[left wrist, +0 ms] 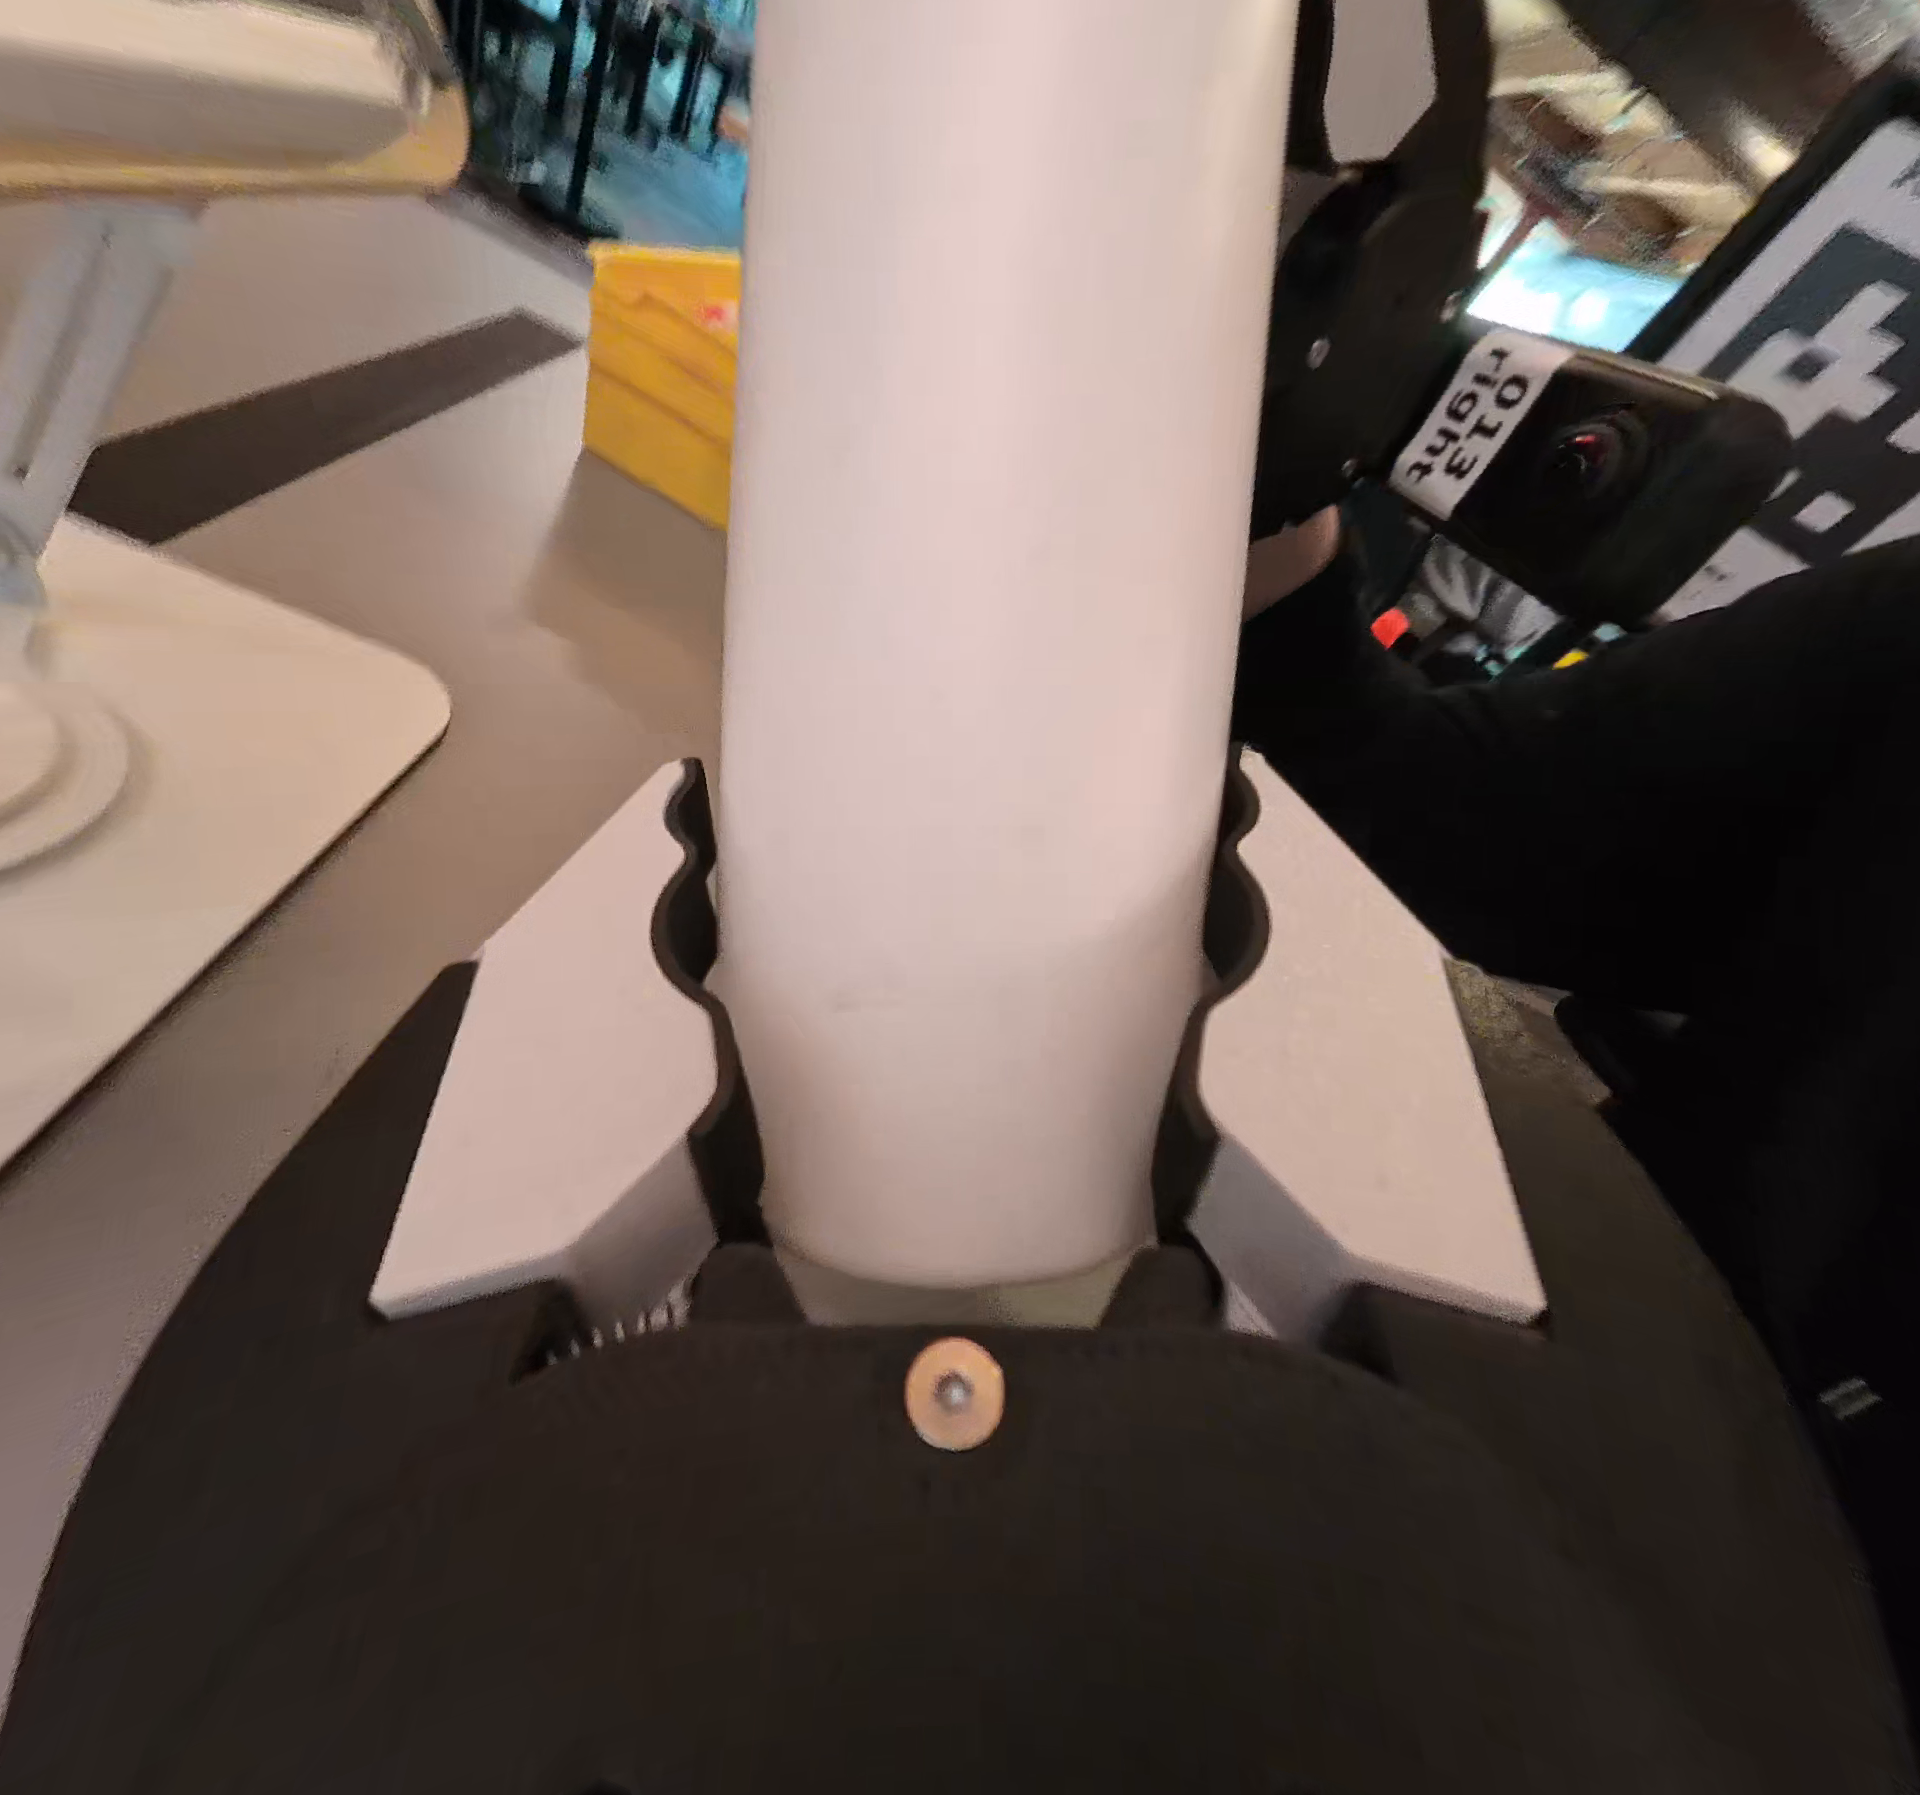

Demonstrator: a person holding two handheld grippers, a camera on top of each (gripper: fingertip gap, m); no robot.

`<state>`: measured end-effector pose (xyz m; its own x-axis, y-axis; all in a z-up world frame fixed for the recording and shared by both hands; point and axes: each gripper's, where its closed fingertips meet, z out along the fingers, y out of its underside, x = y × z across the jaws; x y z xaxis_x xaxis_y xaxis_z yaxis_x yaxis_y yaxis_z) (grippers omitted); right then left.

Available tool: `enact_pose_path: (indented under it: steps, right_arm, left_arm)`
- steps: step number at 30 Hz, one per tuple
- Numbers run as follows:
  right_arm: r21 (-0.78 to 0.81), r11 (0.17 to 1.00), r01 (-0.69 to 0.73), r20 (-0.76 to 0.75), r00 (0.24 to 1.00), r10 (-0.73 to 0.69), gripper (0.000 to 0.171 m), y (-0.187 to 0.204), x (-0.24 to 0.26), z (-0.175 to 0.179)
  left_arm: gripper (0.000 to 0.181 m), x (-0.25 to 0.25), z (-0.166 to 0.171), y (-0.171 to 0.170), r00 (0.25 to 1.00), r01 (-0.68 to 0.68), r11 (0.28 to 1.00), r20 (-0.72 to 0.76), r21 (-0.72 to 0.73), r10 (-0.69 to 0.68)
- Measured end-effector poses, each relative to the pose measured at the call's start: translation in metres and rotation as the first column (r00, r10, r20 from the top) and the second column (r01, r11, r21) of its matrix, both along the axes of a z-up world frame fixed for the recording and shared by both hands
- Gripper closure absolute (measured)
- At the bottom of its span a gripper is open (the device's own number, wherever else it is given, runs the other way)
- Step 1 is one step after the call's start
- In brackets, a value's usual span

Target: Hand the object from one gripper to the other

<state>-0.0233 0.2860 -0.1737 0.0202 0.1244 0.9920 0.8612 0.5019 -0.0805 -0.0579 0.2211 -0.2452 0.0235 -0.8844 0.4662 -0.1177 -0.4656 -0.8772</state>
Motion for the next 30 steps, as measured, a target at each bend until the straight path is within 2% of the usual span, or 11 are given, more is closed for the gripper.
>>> enact_pose_path:
  steps: [2, 5, 9, 16, 19, 21, 28, 30]
  right_arm:
    - [0.066, 0.998, 0.015, 0.010, 1.000, -0.015, 0.042, 0.008, 0.000, -0.002]
    - [0.157, 0.988, -0.005, 0.026, 1.000, 0.000, 0.046, 0.009, -0.010, -0.004]
    - [0.095, 0.995, -0.026, 0.090, 0.996, 0.018, 0.046, 0.010, -0.030, -0.036]
    - [-0.056, 0.998, -0.016, 0.216, 0.976, 0.028, 0.073, 0.005, -0.052, -0.094]
    - [-0.121, 0.993, 0.006, 0.229, 0.973, 0.022, 0.075, -0.001, -0.065, -0.115]
    - [-0.129, 0.991, 0.047, 0.212, 0.977, -0.019, 0.076, 0.005, -0.063, -0.119]
    - [-0.242, 0.970, 0.005, 0.100, 0.995, 0.020, 0.077, 0.003, -0.062, -0.116]
    - [-0.295, 0.955, -0.022, 0.031, 0.999, 0.032, 0.078, 0.002, -0.061, -0.112]
  left_arm:
    - [0.087, -0.006, -0.007, 0.004, 0.998, -0.021, 0.999, -0.060, -0.025, 0.020]
    - [0.087, -0.012, -0.011, 0.006, 0.991, -0.039, 0.998, -0.132, -0.053, 0.031]
    - [0.088, -0.015, -0.021, 0.001, 0.968, -0.034, 0.999, -0.248, -0.037, 0.024]
    - [0.089, -0.029, -0.046, 0.004, 0.882, -0.083, 0.996, -0.464, 0.014, 0.080]
    - [0.091, -0.035, -0.056, 0.004, 0.830, -0.085, 0.995, -0.550, 0.048, 0.097]
    - [0.093, -0.036, -0.055, 0.006, 0.833, -0.104, 0.994, -0.543, 0.036, 0.107]
    - [0.083, -0.031, -0.036, 0.001, 0.874, -0.080, 0.995, -0.475, 0.059, 0.099]
    - [0.080, -0.028, -0.024, -0.001, 0.885, -0.079, 0.991, -0.449, 0.111, 0.121]
